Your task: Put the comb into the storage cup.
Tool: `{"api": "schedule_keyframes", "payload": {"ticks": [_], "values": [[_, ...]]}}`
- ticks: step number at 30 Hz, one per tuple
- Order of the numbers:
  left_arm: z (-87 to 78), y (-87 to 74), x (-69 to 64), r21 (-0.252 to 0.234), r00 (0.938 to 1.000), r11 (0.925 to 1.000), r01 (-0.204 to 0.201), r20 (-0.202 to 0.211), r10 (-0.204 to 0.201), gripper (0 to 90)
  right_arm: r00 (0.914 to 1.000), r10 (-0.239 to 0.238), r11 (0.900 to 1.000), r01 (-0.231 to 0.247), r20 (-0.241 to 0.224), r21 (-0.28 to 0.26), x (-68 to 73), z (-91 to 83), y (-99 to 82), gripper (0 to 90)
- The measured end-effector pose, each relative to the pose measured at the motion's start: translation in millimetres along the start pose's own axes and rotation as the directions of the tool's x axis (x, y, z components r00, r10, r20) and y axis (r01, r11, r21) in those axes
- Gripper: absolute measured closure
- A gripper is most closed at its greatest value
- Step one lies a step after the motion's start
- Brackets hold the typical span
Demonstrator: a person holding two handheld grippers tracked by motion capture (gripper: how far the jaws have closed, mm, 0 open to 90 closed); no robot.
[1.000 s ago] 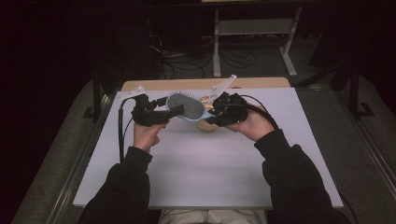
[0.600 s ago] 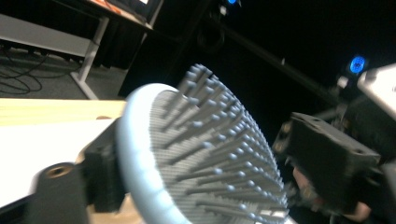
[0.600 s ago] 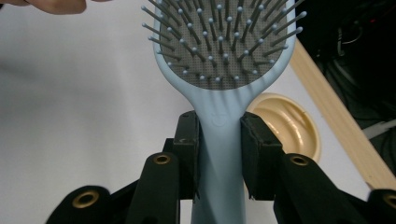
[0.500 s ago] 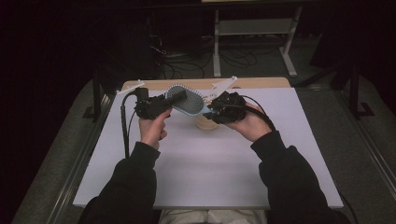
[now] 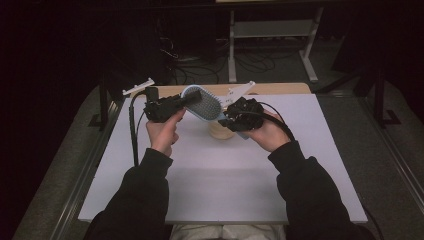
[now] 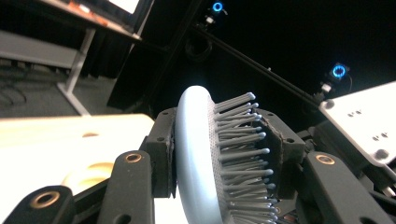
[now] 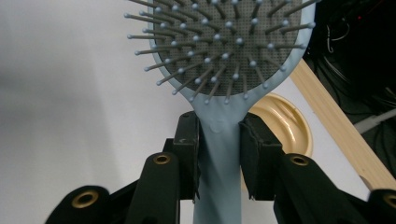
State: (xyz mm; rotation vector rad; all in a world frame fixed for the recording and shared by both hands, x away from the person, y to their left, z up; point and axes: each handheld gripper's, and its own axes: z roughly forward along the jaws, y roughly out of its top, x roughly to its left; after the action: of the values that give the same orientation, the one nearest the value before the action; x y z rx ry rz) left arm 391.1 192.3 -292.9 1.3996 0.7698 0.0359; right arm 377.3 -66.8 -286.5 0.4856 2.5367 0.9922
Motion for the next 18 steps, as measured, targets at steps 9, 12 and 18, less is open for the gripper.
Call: {"api": "schedule_keyframes", "payload": {"ticks": [9,12,18], "values": [[7.7,9.1,-16.5,0.060,0.9925,0.9907,-0.122,0.002,0.122,55.3,0.9988,0.043,0.9988,-0.043,-0.022,-0.021,-3.1,-5.4,-2.4,61.1],[8.7,10.8,-16.4,0.064,0.9916,0.9897,-0.128,-0.009,0.129,55.5,0.9981,0.057,0.9981,-0.058,-0.020,-0.021,-5.1,-3.9,-4.7,52.2],[7.1,16.8,-15.1,0.048,0.9906,0.9898,-0.134,-0.023,0.135,55.4,0.9937,0.110,0.9937,-0.111,-0.017,-0.020,-11.0,-2.9,-14.3,34.1]]}}
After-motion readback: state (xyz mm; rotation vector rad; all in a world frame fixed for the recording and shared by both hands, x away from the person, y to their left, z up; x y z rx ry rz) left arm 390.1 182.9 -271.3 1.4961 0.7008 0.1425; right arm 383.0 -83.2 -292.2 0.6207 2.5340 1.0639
